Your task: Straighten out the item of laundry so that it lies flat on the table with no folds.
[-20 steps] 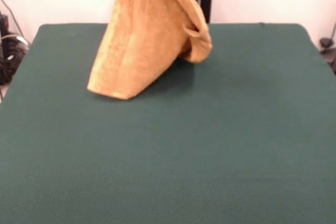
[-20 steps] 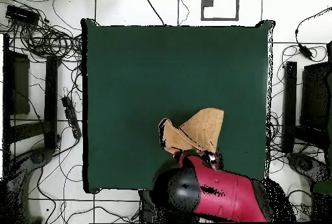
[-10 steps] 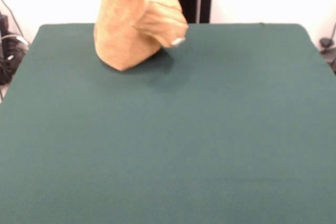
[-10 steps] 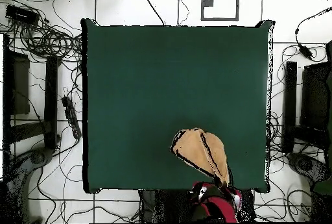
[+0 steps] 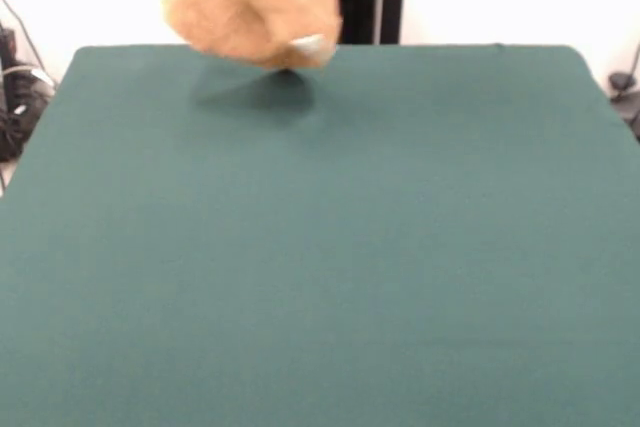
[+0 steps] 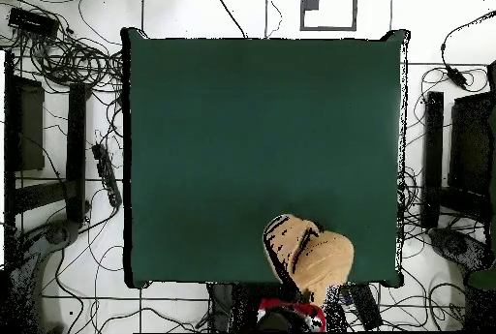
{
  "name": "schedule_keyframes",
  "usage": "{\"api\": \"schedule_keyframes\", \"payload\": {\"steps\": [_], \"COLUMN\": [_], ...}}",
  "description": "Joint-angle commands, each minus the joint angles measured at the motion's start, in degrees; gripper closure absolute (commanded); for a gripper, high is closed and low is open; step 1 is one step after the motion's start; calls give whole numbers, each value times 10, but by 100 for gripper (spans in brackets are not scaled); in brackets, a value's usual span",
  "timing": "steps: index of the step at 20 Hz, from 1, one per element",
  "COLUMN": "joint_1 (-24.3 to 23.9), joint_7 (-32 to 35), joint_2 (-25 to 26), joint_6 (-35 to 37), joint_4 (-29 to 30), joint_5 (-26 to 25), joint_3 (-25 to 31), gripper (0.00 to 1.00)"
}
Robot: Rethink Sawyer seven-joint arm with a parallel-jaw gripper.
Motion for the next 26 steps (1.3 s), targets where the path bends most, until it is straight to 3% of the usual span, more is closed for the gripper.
{"api": "schedule_keyframes", "payload": {"steps": [1, 8, 13, 19, 26], "joint_1": [48, -6, -7, -6, -4], "joint_7": [25, -34, 6, 33, 89], "joint_2": [-90, 18, 90, 152, 268], "joint_6": [137, -22, -84, -98, -219], "joint_4": [66, 104, 109, 73, 9], "joint_5": [17, 77, 93, 90, 84], "joint_3": [-35, 19, 70, 100, 132], "gripper": [100, 100, 100, 100, 100]}}
